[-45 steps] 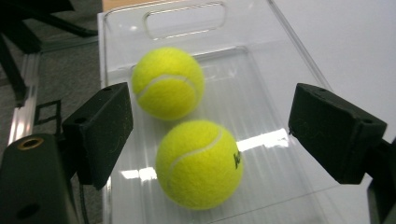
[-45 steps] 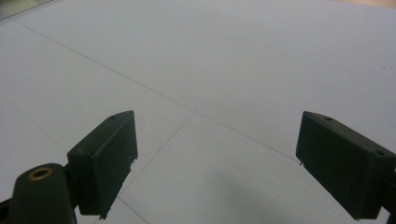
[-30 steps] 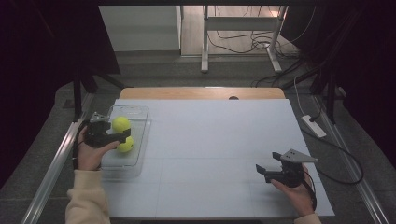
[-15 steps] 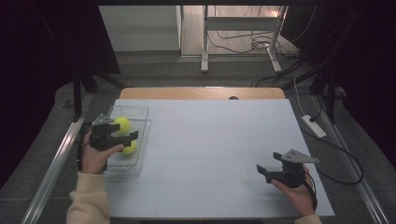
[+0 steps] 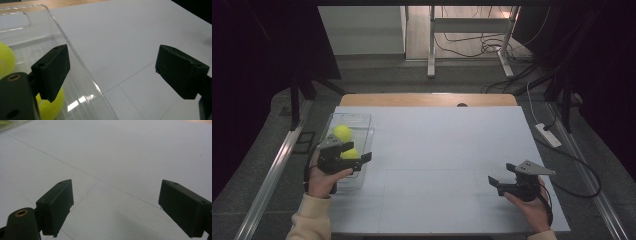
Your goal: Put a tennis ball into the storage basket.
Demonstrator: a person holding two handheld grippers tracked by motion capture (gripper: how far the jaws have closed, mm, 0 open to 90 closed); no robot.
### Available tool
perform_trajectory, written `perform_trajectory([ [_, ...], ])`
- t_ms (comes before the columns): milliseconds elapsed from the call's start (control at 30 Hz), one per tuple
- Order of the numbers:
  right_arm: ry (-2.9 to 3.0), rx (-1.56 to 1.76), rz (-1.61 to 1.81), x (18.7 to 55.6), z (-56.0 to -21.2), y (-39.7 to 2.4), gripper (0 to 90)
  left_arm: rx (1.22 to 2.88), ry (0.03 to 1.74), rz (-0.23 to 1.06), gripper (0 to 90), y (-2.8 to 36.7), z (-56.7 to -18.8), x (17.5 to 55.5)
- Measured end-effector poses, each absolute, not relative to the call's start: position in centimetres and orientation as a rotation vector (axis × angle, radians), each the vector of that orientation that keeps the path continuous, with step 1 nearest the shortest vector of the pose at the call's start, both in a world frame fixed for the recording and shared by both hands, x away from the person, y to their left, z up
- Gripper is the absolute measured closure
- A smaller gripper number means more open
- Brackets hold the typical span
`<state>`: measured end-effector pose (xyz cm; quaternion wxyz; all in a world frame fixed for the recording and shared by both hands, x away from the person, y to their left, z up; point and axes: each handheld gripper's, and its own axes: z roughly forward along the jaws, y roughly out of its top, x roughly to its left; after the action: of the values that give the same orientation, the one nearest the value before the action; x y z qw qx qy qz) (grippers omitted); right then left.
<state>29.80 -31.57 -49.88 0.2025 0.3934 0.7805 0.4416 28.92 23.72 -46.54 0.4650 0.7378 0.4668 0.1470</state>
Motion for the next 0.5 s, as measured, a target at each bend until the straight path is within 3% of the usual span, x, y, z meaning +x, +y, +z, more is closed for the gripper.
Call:
perform_trajectory([
  [500, 2.163, 1.115, 1.264, 30.0, -49.7, -32.2, 12.2, 1.852, 1.08, 0.393, 12.8, 21.1, -48.3, 26.2],
])
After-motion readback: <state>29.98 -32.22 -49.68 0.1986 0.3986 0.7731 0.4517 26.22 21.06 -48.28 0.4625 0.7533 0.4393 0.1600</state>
